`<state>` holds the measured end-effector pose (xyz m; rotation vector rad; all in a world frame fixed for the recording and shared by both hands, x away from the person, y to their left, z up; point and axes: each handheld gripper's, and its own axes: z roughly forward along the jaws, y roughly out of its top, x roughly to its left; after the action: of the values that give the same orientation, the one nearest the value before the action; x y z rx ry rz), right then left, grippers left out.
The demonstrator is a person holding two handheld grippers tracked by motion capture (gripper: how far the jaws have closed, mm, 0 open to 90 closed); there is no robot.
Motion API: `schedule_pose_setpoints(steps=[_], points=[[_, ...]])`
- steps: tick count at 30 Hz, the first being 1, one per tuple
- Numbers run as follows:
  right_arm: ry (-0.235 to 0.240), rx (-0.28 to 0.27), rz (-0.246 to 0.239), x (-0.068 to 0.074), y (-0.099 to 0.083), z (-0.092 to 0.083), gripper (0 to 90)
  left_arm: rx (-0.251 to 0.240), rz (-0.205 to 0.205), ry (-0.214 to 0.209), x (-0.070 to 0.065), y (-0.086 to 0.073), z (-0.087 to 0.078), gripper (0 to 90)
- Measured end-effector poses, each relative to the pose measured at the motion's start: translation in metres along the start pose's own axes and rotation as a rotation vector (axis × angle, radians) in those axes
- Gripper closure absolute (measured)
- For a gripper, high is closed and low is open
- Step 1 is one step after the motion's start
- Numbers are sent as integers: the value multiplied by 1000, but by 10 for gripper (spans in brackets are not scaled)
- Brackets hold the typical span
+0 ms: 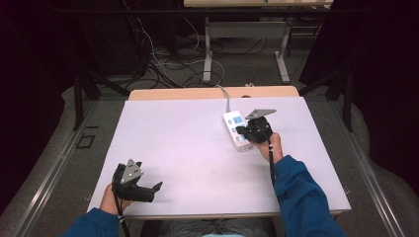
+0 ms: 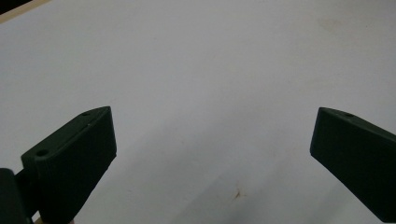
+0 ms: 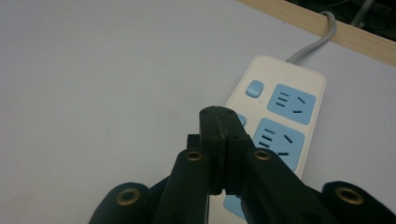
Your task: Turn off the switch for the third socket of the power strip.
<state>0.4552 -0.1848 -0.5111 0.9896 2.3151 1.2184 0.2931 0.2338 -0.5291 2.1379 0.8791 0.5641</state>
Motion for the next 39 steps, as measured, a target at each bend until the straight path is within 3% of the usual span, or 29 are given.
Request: schedule_pose_setpoints(steps=[20,39], points=[[-48,99,-32,5,-8,14,900,2,15,4,0,0,0,4],[-91,110,-33,7,-14,23,900,8,17,5,0,1,0,5]])
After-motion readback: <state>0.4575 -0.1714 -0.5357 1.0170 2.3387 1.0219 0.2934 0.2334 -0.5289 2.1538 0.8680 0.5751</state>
